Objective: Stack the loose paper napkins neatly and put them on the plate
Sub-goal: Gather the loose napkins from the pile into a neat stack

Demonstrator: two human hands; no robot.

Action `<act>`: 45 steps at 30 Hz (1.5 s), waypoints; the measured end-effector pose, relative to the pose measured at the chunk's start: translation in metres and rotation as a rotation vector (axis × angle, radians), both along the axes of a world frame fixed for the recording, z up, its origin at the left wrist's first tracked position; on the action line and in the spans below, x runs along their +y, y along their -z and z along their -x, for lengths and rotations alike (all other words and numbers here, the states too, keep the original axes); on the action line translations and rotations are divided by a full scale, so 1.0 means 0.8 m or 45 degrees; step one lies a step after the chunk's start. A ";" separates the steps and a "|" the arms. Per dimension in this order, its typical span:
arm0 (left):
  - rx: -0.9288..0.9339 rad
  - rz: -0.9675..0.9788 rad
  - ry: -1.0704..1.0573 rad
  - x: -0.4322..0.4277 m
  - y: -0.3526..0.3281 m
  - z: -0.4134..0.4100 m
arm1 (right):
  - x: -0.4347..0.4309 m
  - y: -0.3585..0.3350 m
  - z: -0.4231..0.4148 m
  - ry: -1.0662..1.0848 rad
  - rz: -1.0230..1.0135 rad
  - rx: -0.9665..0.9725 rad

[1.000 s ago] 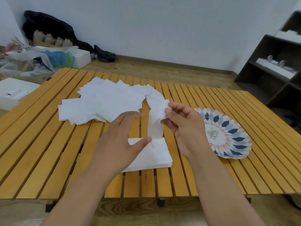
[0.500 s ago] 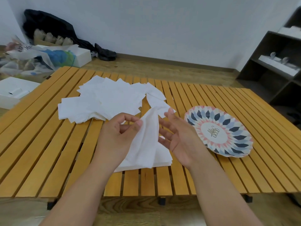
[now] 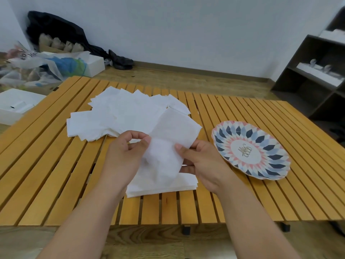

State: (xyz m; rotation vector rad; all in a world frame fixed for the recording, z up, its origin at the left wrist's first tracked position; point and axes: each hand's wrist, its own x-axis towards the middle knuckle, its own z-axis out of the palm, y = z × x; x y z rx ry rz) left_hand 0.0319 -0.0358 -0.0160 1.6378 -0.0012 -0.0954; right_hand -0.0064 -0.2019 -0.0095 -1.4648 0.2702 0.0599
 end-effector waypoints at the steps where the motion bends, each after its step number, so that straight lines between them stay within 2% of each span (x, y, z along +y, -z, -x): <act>1: 0.013 0.002 0.005 0.001 -0.001 -0.001 | -0.001 0.000 0.000 -0.005 0.014 0.004; 4: 0.026 -0.079 0.074 0.006 -0.003 -0.004 | -0.007 0.000 -0.002 0.008 0.000 0.041; 8: 0.095 -0.213 0.346 0.015 -0.008 -0.005 | -0.020 0.001 -0.001 -0.015 -0.122 0.102; 11: 0.141 -0.296 0.461 0.014 -0.007 -0.004 | -0.023 0.007 -0.001 -0.065 0.064 0.169; 17: 0.332 -0.254 0.386 0.023 0.008 -0.016 | -0.024 0.023 -0.010 0.123 0.243 0.193; 19: 0.329 -0.307 0.339 0.024 0.013 -0.018 | -0.025 0.031 -0.012 0.096 0.432 0.202; 22: 0.227 -0.572 0.296 0.022 0.024 -0.021 | -0.023 0.047 -0.018 0.073 0.786 0.222; 30: 0.021 -1.124 0.252 0.007 0.038 -0.014 | -0.010 0.063 -0.022 0.000 1.417 0.124; 32: -0.165 -1.312 0.254 0.006 0.040 -0.010 | -0.007 0.059 -0.019 0.006 1.487 0.109; 34: -0.535 -1.461 0.212 0.006 0.045 -0.008 | -0.005 0.058 -0.018 0.045 1.550 0.047; 35: -0.679 -1.479 0.199 0.004 0.046 -0.006 | -0.003 0.057 -0.018 0.071 1.608 -0.010; 37: -0.771 -1.499 0.233 0.000 0.045 -0.004 | 0.000 0.058 -0.019 0.099 1.714 -0.118; 40: -0.615 -1.539 0.355 -0.001 0.052 -0.005 | 0.004 0.059 -0.019 0.039 1.809 -0.168; 45: -0.613 -1.455 0.171 0.001 0.045 -0.018 | 0.009 0.054 -0.018 -0.091 1.894 -0.329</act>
